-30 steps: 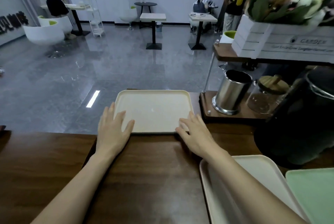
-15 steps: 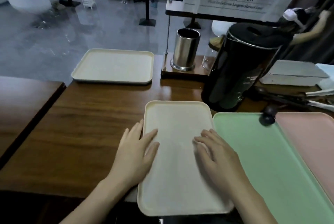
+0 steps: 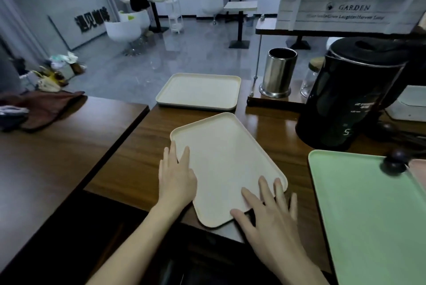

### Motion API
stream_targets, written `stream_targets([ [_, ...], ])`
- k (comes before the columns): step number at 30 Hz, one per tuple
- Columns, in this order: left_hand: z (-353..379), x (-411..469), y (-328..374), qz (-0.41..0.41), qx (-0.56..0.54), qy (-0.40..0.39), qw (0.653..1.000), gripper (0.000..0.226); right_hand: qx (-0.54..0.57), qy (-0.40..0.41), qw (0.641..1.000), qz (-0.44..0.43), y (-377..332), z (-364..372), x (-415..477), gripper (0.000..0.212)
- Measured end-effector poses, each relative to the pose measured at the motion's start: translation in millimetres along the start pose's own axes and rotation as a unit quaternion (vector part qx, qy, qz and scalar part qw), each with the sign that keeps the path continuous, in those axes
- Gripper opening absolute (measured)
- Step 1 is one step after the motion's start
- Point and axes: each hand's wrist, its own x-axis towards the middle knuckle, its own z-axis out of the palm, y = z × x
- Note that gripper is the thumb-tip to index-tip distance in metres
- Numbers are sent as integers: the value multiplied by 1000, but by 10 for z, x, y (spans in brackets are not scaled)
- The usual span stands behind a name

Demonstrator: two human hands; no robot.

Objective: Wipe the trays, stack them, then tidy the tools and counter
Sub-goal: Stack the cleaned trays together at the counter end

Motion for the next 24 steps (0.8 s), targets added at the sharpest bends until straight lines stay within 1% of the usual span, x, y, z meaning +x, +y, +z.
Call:
stream_targets([
  [1,-29,32,-75,5,-3,-8,1000,62,6,-6,1000,4,4,-11,47,84],
  [3,-99,173,-241,20,-13,-16,1000,58,33,-15,999,6,58,-64,163,55],
  [4,-142,274,-313,30,-12,-14,999,57,60,-15,998,8,84,-110,231,43],
  [5,-182,387,-364,41,-6,-12,999,56,89,-16,996,9,112,-159,299,40],
  [8,-252,686,-384,73,3,-19,997,53,143,-41,989,15,156,-289,447,45],
  [11,-246,793,-383,89,-7,-42,995,52,155,-44,987,1,196,-334,558,53],
  [14,-268,710,-393,61,17,-37,997,52,159,-24,986,-32,336,-377,799,64],
  [15,-285,641,-376,45,32,-29,998,50,158,-7,986,-45,390,-399,878,62],
  [16,-305,542,-352,29,50,-17,998,48,154,14,987,-50,434,-417,938,55],
  [17,-317,420,-321,16,68,-4,998,46,143,36,988,-43,475,-416,966,48],
  [18,-321,284,-276,8,85,8,996,43,125,53,991,-22,509,-398,954,45],
  [19,-316,149,-238,5,98,15,995,41,99,63,993,10,529,-357,901,49],
  [21,-302,-79,-199,2,103,9,995,41,53,54,995,70,488,-243,695,68],
  [22,-290,-129,-192,1,93,6,996,41,49,49,994,86,465,-177,586,77],
  [24,-254,-107,-204,1,67,13,998,40,71,78,989,104,450,-59,448,87],
])
